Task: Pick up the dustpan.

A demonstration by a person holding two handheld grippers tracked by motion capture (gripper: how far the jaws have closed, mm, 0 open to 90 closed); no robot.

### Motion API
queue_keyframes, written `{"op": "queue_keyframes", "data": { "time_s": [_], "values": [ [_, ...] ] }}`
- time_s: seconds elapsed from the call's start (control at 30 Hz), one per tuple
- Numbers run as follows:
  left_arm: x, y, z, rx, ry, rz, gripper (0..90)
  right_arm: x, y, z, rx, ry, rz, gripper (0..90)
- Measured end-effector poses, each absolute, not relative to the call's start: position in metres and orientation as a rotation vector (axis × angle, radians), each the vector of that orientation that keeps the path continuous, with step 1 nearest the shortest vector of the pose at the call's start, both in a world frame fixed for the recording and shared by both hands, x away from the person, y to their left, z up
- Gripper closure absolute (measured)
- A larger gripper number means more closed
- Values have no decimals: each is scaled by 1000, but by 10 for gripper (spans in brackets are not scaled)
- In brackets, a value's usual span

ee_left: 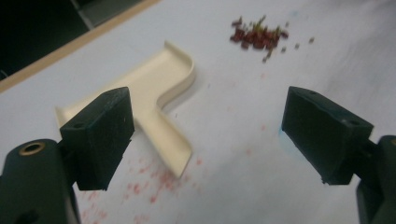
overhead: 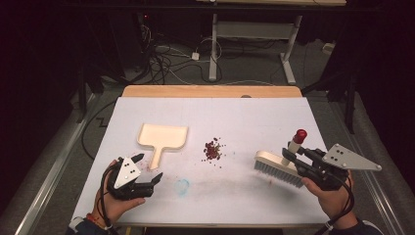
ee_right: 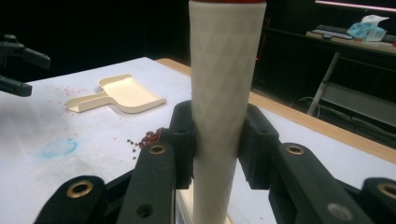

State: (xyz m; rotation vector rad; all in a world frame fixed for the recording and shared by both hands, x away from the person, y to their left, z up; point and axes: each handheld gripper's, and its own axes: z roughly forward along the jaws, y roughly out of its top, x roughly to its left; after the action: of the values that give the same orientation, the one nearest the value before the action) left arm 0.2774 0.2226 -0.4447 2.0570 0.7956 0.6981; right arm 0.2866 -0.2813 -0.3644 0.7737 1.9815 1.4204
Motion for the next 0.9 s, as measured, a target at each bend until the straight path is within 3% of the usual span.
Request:
{"op": "queue_keyframes", "data": {
  "time_s": [0.53, 0.9],
  "values": [
    [281, 244, -440, 2011, 961, 666, 184, 285, -276, -365, 764, 1979, 1422, 701],
    [317, 234, -451, 2085, 1085, 576, 184, 285, -275, -364, 765, 1971, 1422, 701]
  ]
}}
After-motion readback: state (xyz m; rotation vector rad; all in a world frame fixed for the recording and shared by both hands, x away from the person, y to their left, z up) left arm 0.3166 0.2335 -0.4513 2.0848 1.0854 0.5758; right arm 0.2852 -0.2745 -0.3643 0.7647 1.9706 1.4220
